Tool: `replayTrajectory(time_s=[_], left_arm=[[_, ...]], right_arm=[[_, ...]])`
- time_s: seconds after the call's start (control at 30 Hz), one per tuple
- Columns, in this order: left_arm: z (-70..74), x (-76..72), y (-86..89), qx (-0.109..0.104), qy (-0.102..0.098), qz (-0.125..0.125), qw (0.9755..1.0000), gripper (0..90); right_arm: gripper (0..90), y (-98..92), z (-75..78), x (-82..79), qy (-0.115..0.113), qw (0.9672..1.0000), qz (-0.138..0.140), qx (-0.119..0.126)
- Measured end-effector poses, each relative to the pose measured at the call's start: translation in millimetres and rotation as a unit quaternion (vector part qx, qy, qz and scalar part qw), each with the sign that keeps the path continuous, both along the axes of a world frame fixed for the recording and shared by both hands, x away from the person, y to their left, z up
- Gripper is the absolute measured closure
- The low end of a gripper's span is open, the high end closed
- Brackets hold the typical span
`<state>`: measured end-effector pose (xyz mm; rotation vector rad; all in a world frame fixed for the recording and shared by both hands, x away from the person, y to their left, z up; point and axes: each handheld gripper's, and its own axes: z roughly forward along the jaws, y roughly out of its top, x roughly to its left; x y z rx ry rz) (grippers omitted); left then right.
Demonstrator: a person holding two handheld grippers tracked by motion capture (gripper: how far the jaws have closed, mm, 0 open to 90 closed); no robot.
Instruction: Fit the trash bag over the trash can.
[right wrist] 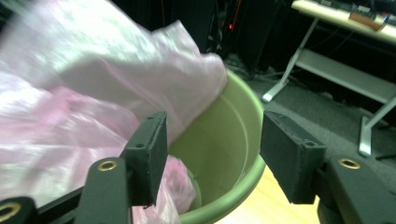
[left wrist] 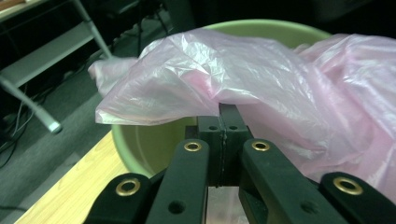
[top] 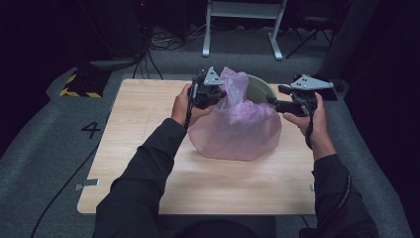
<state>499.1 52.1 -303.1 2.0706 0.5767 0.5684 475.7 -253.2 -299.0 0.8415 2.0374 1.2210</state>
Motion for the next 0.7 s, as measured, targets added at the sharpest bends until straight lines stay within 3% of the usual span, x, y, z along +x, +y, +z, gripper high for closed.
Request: replayTrajectory(time_s=[0.03, 0.07, 0.1, 0.13, 0.2, 0.23, 0.27, 0.33, 0.43, 0.47, 0.5, 0.53, 0.6, 0.63, 0.67, 0.7], left_arm=[[-0.1, 1.9, -0.4, 0.002, 0.003, 0.004, 1.0, 90.0], [-0.3, 4.7, -0.7, 0.01, 0.003, 0.013, 0.9999, 90.0], [-0.3, 4.7, -0.7, 0.01, 0.003, 0.013, 0.9999, 90.0], [-1.7, 8.0, -0.8, 0.011, 0.01, 0.019, 0.9997, 90.0], [-2.5, 9.1, -0.9, 0.012, 0.012, 0.02, 0.9996, 90.0], [-2.8, 10.2, -0.6, 0.013, 0.015, 0.021, 0.9996, 90.0], [-3.8, 12.3, -1.3, 0.014, 0.016, 0.023, 0.9995, 90.0], [-4.0, 13.6, -2.6, 0.02, 0.017, 0.022, 0.9994, 90.0], [-4.2, 14.8, -3.6, 0.027, 0.02, 0.02, 0.9992, 89.9], [-4.4, 15.5, -3.6, 0.026, 0.019, 0.021, 0.9992, 89.9], [-4.3, 16.4, -3.1, 0.025, 0.023, 0.02, 0.9992, 89.9], [-4.6, 18.6, -2.5, 0.026, 0.029, 0.016, 0.9991, 89.2], [-5.1, 19.4, -2.4, 0.028, 0.031, 0.014, 0.999, 87.7], [-5.6, 20.2, -2.5, 0.029, 0.034, 0.013, 0.9989, 85.7], [-6.1, 21.1, -1.7, 0.029, 0.037, 0.017, 0.9987, 77.8], [-6.1, 21.1, -1.7, 0.029, 0.037, 0.017, 0.9987, 70.4]], right_arm=[[39.8, 0.4, 2.9, -2.3, -0.003, 0.9999, 0.01, 0.008], [38.3, 5.1, 7.3, -6.4, 0.001, 0.9986, 0.049, 0.02], [38.3, 5.1, 7.3, -6.4, 0.001, 0.9986, 0.049, 0.02], [36.9, 15.5, 9.7, -11.9, 0.003, 0.9959, 0.089, 0.015], [36.6, 21.4, 10.3, -14.1, 0.007, 0.9943, 0.106, 0.013], [35.7, 27.5, 10.4, -15.8, 0.012, 0.9925, 0.121, 0.009], [34.3, 40.2, 8.6, -18.0, 0.02, 0.9888, 0.148, -0.007], [33.3, 51.2, 6.2, -18.1, 0.025, 0.9863, 0.161, -0.027], [39.2, 59.1, 4.4, -15.3, 0.031, 0.986, 0.157, -0.048], [51.5, 63.0, 2.9, -10.4, 0.041, 0.9859, 0.151, -0.061], [51.5, 63.0, 2.9, -10.4, 0.041, 0.9859, 0.151, -0.061], [65.6, 63.8, 1.4, -5.2, 0.051, 0.9873, 0.137, -0.061], [70.8, 63.8, 0.6, -2.5, 0.056, 0.9872, 0.136, -0.062], [75.8, 64.2, -0.3, -0.5, 0.06, 0.9875, 0.131, -0.063], [85.4, 63.9, -1.3, 2.4, 0.062, 0.9884, 0.122, -0.067], [87.9, 63.4, -1.5, 3.7, 0.064, 0.9888, 0.119, -0.064]])
